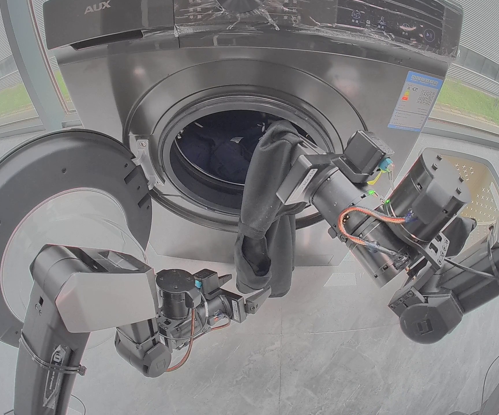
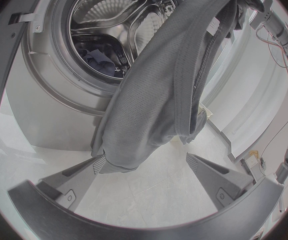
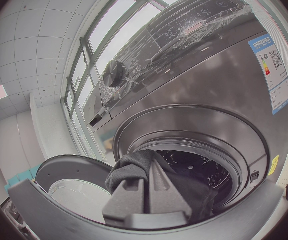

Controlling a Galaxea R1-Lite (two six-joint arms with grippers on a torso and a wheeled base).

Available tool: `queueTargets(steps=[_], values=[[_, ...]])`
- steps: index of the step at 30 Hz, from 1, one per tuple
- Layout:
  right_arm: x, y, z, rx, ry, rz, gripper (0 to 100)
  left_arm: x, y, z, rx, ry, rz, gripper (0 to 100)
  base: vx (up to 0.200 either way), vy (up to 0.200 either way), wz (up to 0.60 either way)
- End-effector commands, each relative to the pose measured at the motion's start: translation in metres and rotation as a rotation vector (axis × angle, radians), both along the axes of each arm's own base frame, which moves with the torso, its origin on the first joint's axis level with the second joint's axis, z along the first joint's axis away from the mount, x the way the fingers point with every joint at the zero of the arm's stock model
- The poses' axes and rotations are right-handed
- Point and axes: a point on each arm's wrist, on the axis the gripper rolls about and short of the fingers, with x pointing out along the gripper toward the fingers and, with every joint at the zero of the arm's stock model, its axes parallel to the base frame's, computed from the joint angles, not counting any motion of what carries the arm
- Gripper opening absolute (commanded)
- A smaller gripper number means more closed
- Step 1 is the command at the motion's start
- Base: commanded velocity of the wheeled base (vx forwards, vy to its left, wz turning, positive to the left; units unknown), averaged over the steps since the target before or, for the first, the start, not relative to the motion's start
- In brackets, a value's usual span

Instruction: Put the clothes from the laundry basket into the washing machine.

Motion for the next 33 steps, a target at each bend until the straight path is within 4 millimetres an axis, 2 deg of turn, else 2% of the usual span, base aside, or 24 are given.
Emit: queueTargets(steps=[1,5,10,18,19,31,33], values=[[0.001,0.0,0.0,0.0,0.001,-0.001,0,-0.007,-0.006,0.0,-0.002,-0.003,-0.024,100,0.0,0.0,0.0],[0.003,0.002,-0.003,-0.006,0.006,-0.002,0,-0.013,-0.013,0.004,-0.004,-0.005,-0.05,100,0.0,0.0,0.0],[0.003,0.003,-0.004,-0.007,0.007,-0.001,0,-0.011,-0.018,0.005,-0.017,-0.018,-0.061,100,0.0,0.0,0.0],[0.003,0.003,-0.005,-0.008,0.008,0.001,0,0.012,-0.018,0.004,-0.044,-0.068,0.001,100,0.0,0.0,0.0],[0.003,0.003,-0.005,-0.007,0.009,0.001,0,0.012,-0.018,0.005,-0.044,-0.07,0.008,0,0.0,0.0,0.0],[0.002,0.002,-0.006,-0.008,0.01,0.001,0,0.017,-0.016,0.011,-0.058,-0.088,0.036,0,0.0,0.0,0.0],[0.003,-0.003,-0.005,-0.006,0.011,-0.01,0,0.018,-0.009,0.027,-0.075,-0.115,0.053,0,0.0,0.0,0.0]])
